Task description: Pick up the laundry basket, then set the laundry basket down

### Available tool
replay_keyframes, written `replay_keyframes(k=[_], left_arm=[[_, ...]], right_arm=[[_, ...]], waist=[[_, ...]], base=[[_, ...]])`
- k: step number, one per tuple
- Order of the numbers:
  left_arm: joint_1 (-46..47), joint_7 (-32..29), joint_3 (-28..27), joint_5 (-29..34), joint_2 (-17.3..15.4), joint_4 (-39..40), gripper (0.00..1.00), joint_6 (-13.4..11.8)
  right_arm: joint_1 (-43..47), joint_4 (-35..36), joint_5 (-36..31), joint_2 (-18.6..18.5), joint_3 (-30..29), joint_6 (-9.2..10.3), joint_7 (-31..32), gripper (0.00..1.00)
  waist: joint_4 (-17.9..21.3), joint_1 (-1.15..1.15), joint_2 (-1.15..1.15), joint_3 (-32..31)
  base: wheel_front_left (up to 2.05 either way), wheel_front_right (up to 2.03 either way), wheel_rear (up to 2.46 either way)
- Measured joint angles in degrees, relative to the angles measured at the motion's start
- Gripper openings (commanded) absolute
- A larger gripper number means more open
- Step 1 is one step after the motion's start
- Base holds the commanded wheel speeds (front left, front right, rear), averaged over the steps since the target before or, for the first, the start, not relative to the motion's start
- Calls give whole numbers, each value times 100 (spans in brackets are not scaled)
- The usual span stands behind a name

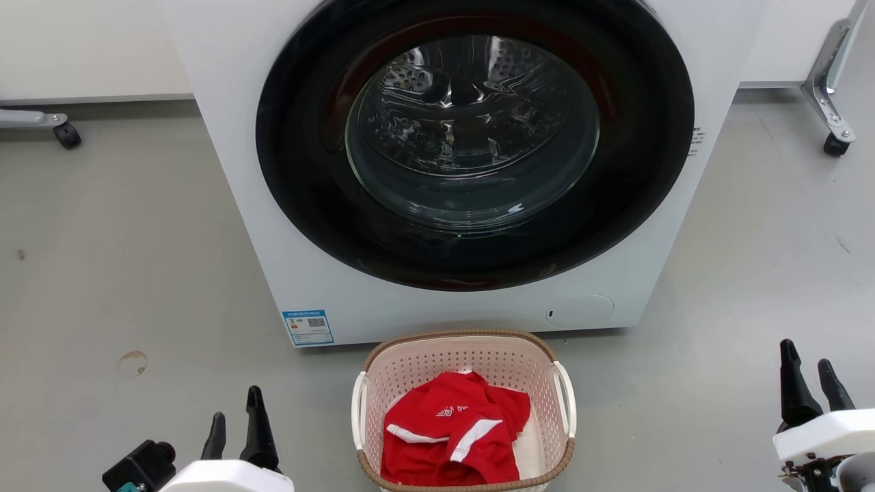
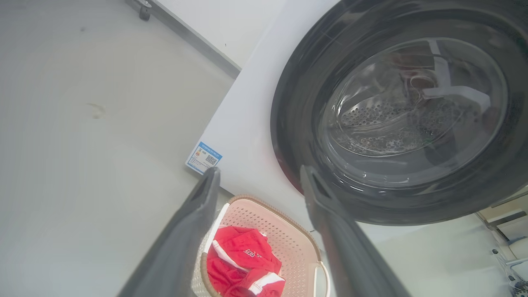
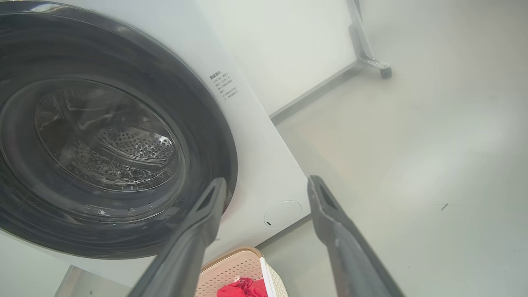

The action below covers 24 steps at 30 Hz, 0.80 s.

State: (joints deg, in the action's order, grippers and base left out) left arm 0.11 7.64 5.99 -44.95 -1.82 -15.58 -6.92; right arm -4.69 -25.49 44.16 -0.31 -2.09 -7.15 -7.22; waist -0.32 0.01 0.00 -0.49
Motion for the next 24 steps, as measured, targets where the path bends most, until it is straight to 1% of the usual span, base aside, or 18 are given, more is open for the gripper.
replay_keyframes(k=[22,24], left_arm=[[-116,359,321,1362,-42,53,100,-343],[-116,410,342,1471,-46,54,100,-345]], right_arm=[[-152,-307,-1178,-68,279,-5,-397,100],[-212,-346,-1284,-75,302,-5,-416,100]], waist=[[-17,0,0,-15],[-21,0,0,-19]], base=[[0,0,0],[0,0,0]])
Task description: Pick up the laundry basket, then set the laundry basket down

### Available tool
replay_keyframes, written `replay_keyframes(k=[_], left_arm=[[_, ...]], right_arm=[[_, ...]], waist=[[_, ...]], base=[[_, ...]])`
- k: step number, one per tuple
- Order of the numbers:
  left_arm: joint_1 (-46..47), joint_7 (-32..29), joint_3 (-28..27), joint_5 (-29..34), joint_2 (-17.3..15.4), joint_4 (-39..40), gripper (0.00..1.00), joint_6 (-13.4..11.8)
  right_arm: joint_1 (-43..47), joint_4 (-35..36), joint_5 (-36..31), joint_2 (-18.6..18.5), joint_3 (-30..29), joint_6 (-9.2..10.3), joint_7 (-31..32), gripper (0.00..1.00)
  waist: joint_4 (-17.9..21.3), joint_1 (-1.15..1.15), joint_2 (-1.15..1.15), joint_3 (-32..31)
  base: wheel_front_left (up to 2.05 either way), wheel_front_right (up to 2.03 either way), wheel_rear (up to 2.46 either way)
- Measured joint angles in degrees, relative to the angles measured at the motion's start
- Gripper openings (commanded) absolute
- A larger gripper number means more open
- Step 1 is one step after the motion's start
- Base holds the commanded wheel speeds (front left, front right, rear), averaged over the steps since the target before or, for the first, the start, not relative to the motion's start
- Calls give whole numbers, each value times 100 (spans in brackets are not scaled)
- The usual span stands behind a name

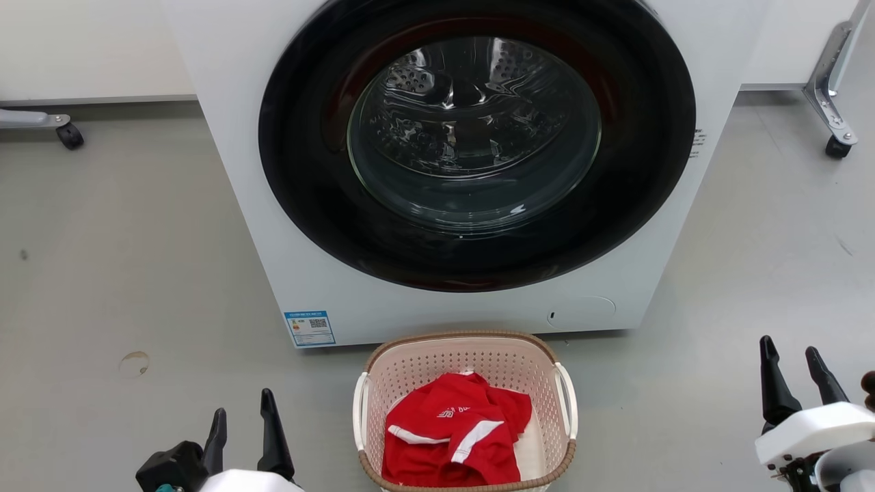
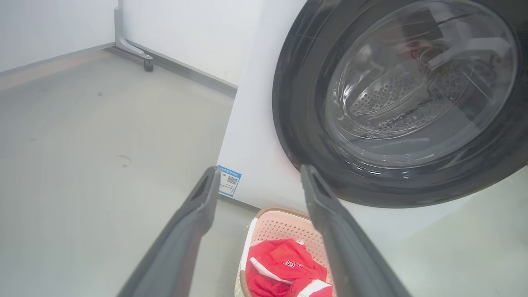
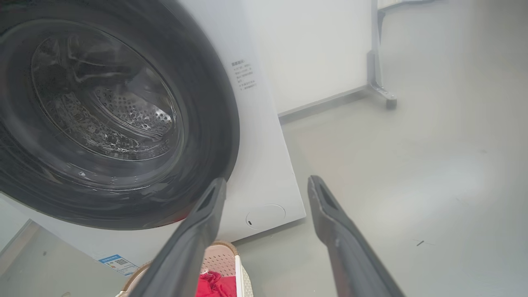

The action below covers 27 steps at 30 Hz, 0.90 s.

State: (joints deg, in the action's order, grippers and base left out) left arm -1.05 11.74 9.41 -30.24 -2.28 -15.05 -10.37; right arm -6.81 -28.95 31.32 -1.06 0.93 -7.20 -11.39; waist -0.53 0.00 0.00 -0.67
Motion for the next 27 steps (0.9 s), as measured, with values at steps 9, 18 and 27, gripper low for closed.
replay_keyframes(k=[9,18,27], left_arm=[[-3,120,138,475,-25,-18,100,-104],[-4,247,257,937,-53,-75,100,-174],[-4,247,261,949,-64,-105,100,-174]], right_arm=[[-21,-189,-389,-23,159,-1,-134,100],[-225,-361,-799,-45,372,-1,-276,100],[-225,-392,-800,-47,438,-2,-276,100]], waist=[[2,0,0,-21],[5,0,0,-54],[13,0,0,-79]], base=[[0,0,0],[0,0,0],[0,0,0]])
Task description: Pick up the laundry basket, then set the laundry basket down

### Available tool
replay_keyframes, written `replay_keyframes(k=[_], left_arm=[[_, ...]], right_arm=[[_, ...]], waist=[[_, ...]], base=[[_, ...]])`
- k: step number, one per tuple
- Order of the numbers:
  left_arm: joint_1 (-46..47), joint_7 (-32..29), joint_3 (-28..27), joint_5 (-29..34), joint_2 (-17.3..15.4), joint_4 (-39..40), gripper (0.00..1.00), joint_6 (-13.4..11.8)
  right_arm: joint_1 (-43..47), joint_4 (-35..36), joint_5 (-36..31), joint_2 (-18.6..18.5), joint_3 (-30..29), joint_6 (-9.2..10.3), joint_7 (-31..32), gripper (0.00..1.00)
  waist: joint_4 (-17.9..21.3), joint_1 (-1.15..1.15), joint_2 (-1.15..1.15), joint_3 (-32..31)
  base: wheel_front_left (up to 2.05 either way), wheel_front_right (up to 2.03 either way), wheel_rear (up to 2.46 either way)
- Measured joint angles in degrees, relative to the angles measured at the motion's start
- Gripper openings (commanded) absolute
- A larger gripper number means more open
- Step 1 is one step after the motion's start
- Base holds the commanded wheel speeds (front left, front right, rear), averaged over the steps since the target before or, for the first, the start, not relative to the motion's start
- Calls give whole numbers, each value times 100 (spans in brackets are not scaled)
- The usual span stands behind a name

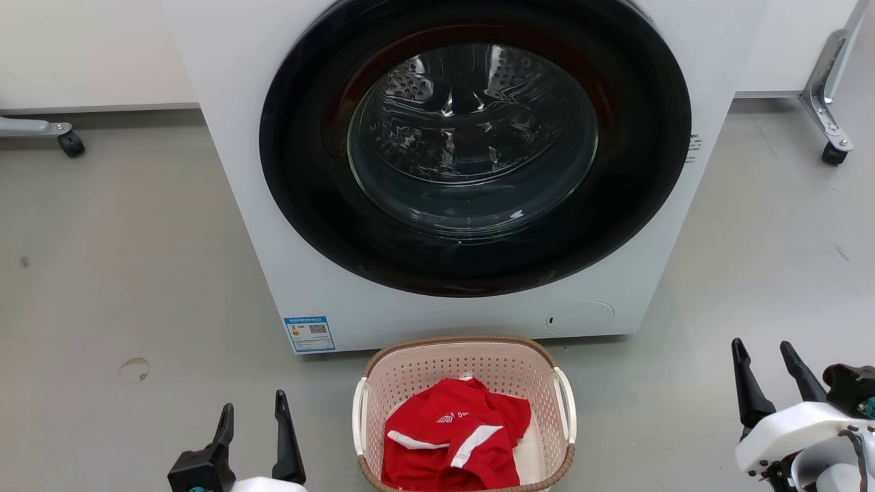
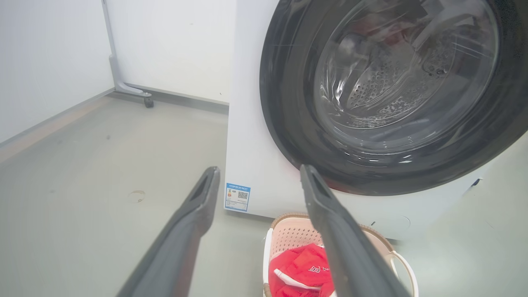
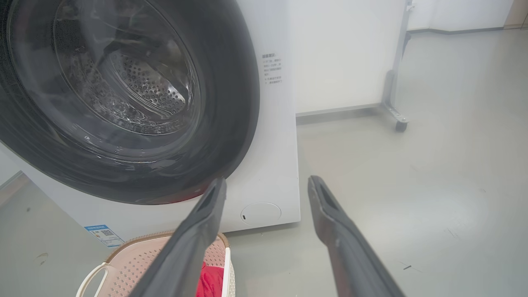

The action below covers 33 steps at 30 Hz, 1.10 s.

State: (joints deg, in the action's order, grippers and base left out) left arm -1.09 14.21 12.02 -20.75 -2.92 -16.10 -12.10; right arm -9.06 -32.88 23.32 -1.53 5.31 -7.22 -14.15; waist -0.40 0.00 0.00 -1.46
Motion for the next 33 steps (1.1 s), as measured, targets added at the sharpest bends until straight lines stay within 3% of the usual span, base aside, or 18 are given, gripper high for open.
replay_keyframes(k=[18,33], left_arm=[[-1,-22,30,-20,-32,16,100,-10],[-60,-858,108,-127,-199,298,100,-76]], right_arm=[[-9,99,1,-1,90,0,2,100],[9,318,4,-4,92,0,152,100]], waist=[[8,0,0,-41],[6,0,0,-72]], base=[[0,0,0],[0,0,0]])
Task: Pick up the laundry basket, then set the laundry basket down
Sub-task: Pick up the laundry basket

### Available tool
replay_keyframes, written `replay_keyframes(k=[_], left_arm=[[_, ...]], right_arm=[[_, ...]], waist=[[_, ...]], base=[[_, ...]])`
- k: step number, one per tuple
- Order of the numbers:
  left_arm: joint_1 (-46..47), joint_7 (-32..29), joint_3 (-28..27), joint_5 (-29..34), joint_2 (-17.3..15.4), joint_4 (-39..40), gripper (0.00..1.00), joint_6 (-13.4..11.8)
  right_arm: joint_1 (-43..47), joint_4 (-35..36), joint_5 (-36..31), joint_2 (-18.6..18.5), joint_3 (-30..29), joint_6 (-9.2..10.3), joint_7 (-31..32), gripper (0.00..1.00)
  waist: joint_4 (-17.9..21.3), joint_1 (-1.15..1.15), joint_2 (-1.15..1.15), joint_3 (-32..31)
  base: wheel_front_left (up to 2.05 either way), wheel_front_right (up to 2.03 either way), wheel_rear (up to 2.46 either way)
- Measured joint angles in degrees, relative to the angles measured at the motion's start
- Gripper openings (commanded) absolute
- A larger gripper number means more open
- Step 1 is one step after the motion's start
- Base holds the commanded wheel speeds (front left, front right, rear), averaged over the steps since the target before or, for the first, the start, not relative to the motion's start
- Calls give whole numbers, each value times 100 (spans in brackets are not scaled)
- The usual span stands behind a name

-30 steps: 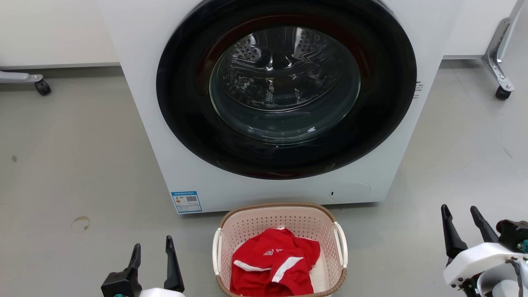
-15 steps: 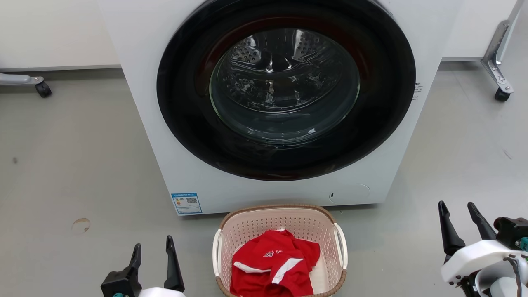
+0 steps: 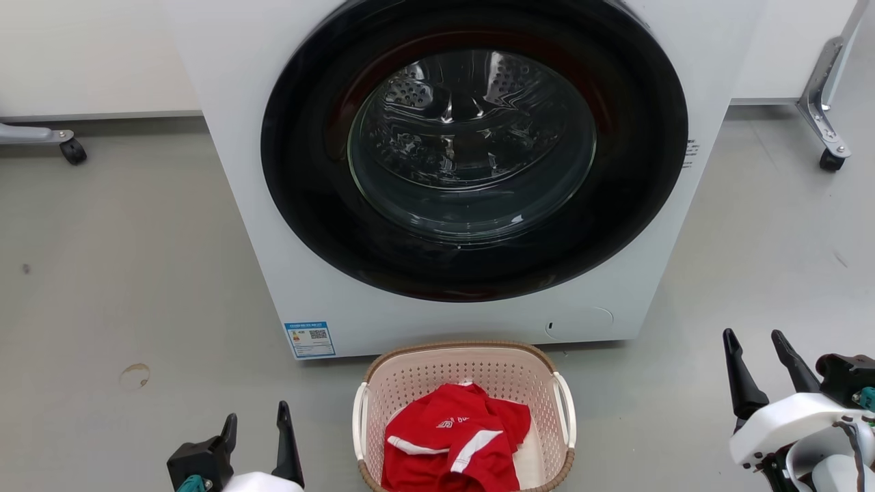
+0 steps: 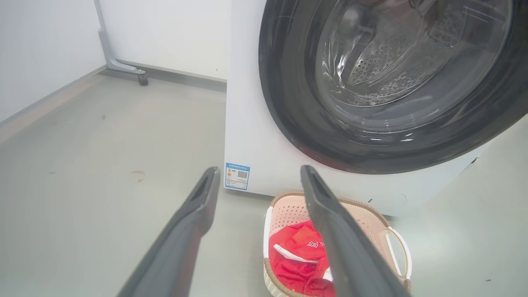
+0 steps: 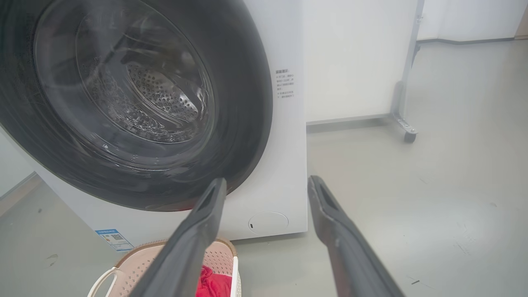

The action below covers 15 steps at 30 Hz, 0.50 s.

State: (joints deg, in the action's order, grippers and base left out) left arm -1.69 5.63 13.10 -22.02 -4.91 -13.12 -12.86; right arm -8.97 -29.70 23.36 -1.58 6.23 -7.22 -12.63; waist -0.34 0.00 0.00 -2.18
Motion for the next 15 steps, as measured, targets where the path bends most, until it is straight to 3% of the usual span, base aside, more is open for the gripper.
replay_keyframes(k=[15], left_arm=[[-55,-397,157,-13,-115,248,100,-58]], right_arm=[[4,62,-9,-1,29,0,137,100]], waist=[[-16,0,0,239]], base=[[0,0,0]])
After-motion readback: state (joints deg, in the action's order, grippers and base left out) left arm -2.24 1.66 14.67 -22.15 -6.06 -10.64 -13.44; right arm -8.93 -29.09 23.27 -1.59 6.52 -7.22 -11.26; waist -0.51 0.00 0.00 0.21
